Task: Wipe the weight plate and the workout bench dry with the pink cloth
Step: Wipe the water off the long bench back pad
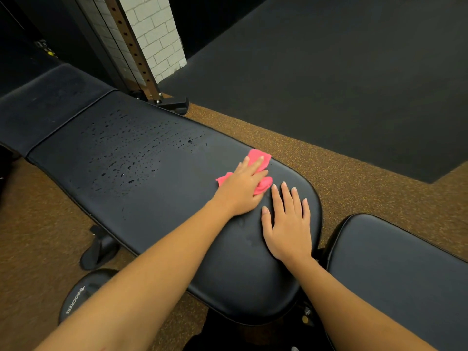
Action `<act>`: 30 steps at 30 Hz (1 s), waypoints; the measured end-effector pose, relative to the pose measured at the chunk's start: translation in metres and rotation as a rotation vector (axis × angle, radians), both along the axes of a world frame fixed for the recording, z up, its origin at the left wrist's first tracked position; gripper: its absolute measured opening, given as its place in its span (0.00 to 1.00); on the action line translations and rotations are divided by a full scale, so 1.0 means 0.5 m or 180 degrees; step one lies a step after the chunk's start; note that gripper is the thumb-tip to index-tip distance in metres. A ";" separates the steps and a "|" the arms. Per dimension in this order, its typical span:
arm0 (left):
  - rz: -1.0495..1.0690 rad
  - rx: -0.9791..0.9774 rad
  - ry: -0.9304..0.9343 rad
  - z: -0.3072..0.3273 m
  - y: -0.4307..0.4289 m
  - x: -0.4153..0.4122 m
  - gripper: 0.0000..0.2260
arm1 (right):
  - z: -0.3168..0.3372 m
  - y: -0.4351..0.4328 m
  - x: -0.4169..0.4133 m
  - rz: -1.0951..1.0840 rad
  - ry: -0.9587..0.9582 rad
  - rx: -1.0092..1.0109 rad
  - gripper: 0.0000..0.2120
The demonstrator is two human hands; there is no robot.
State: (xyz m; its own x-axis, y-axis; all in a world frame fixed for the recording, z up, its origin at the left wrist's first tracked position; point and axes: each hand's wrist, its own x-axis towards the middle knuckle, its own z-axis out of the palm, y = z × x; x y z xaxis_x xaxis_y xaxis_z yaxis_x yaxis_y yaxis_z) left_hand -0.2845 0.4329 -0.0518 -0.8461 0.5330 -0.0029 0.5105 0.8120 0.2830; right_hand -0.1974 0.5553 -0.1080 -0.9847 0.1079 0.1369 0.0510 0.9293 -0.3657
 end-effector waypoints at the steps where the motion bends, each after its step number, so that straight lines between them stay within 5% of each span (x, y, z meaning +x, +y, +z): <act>1: -0.0040 0.0055 0.0018 -0.001 0.001 -0.005 0.20 | 0.000 0.000 0.000 -0.0012 0.0000 0.0005 0.29; 9: 0.0445 -0.0117 0.0120 0.008 0.036 -0.086 0.19 | -0.002 0.003 -0.001 0.0005 0.0016 -0.0025 0.29; 17: -0.0260 0.0304 0.0065 -0.022 0.034 -0.004 0.18 | 0.001 0.004 0.004 -0.0097 0.0202 -0.0589 0.30; 25: 0.0121 -0.0132 0.0229 -0.020 0.042 -0.065 0.21 | -0.001 0.007 0.006 -0.0068 0.0214 -0.0713 0.30; 30: 0.0480 0.0688 -0.0284 -0.001 0.055 -0.013 0.21 | 0.000 0.011 0.006 -0.0047 0.0196 -0.1105 0.27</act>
